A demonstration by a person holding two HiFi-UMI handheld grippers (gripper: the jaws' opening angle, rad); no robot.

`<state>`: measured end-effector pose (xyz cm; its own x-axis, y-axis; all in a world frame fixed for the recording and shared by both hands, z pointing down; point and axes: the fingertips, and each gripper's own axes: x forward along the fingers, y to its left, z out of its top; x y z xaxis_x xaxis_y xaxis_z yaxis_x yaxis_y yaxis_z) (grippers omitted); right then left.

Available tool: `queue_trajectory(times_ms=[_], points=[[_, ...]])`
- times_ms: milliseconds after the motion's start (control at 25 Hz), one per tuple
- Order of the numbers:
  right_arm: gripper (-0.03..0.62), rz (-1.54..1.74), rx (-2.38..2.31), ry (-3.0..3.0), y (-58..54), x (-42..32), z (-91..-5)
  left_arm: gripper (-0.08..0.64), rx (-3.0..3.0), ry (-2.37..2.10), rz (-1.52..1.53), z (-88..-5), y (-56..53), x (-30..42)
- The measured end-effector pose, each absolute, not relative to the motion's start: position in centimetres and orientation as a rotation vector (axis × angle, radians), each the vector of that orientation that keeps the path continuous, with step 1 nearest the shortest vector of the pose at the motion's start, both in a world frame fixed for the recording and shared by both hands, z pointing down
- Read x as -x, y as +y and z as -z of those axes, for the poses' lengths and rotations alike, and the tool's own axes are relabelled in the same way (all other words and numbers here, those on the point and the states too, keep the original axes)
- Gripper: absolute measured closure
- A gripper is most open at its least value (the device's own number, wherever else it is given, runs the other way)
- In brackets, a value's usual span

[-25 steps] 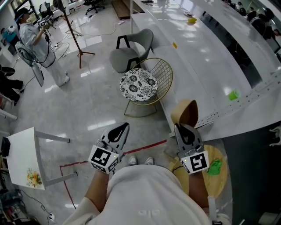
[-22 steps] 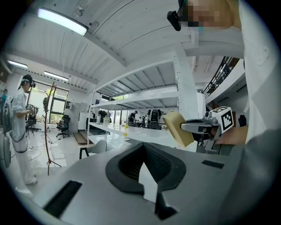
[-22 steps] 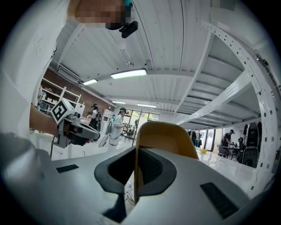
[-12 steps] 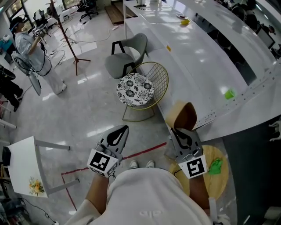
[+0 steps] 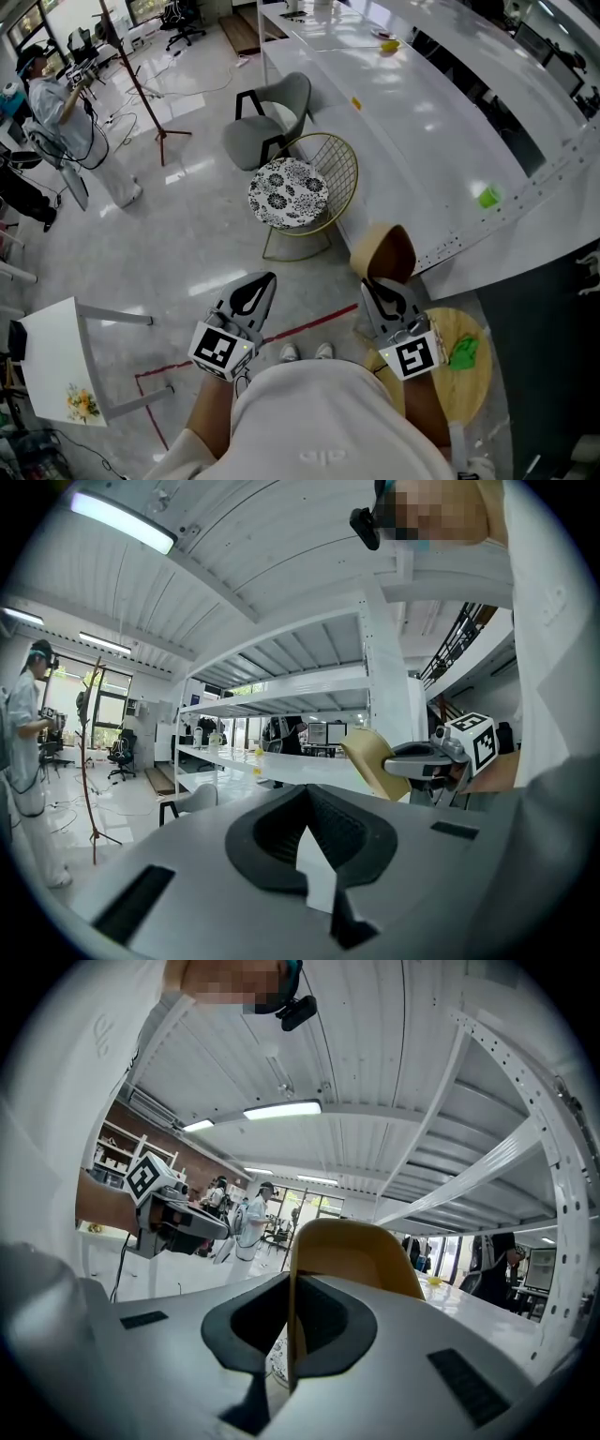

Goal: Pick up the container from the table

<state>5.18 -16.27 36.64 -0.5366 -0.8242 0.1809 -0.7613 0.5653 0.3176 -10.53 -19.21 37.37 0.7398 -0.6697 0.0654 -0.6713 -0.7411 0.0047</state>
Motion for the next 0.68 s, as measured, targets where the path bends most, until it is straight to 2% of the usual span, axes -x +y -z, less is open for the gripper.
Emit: queue_trajectory(times_ms=[680], points=[[0.557, 0.241, -1.341, -2.484, -15.7, -6.6, -37.3, 0.545, -2.908, -1.068, -0.11, -37.7, -18.8, 8.6]])
